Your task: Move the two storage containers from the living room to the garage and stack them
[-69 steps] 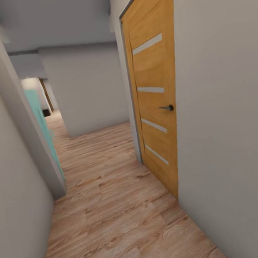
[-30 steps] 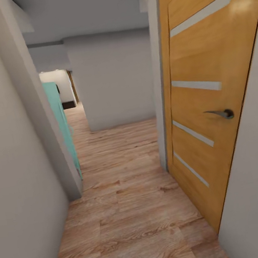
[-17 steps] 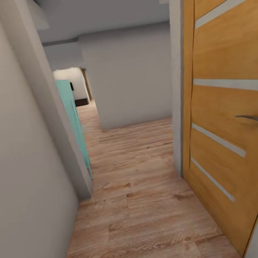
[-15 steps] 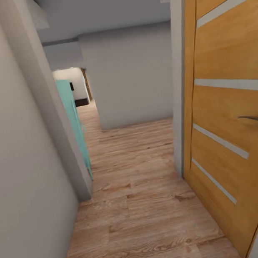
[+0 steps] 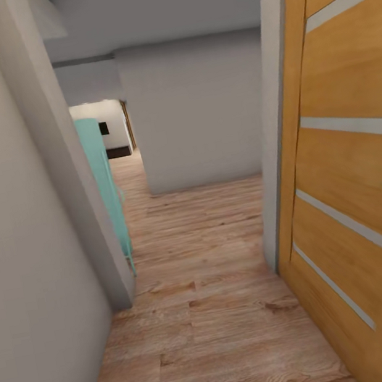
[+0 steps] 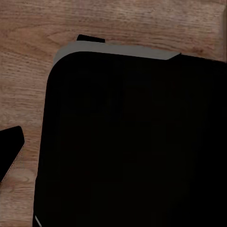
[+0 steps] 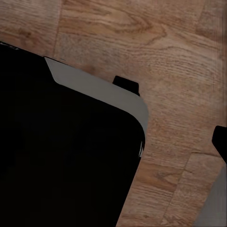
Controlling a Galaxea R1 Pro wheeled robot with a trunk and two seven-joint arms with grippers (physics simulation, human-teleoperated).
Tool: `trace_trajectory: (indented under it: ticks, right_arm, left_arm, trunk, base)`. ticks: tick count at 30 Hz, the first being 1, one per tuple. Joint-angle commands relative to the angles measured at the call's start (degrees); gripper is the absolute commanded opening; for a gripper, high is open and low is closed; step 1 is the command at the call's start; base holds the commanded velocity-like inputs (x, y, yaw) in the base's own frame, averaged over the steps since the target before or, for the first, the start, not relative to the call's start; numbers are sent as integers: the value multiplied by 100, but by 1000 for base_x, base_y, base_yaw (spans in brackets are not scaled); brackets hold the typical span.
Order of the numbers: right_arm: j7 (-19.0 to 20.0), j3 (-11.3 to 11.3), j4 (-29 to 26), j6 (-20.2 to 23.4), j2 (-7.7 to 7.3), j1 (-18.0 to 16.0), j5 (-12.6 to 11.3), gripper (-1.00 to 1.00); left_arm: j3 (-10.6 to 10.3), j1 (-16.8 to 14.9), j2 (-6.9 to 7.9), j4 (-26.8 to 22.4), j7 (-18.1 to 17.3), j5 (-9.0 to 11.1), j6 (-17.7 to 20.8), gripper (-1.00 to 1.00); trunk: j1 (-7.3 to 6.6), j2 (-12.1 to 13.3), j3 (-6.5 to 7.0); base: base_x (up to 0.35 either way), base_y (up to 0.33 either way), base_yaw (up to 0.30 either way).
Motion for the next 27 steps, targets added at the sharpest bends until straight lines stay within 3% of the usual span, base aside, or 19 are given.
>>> trace_trajectory:
  ticks: [1, 27]
  right_arm:
    - [10, 48, 18, -36, 2, -6, -58, 100]
    - [10, 48, 18, -44, 2, -6, -58, 100]
  left_arm:
    - [5, -1, -1, -1, -10, 42, -12, 100]
    - [6, -1, -1, -1, -12, 47, -12, 100]
  trunk:
    - [3, -2, -5]
    - [3, -2, -5]
  base:
    - [321, 0, 0]
    - [321, 0, 0]
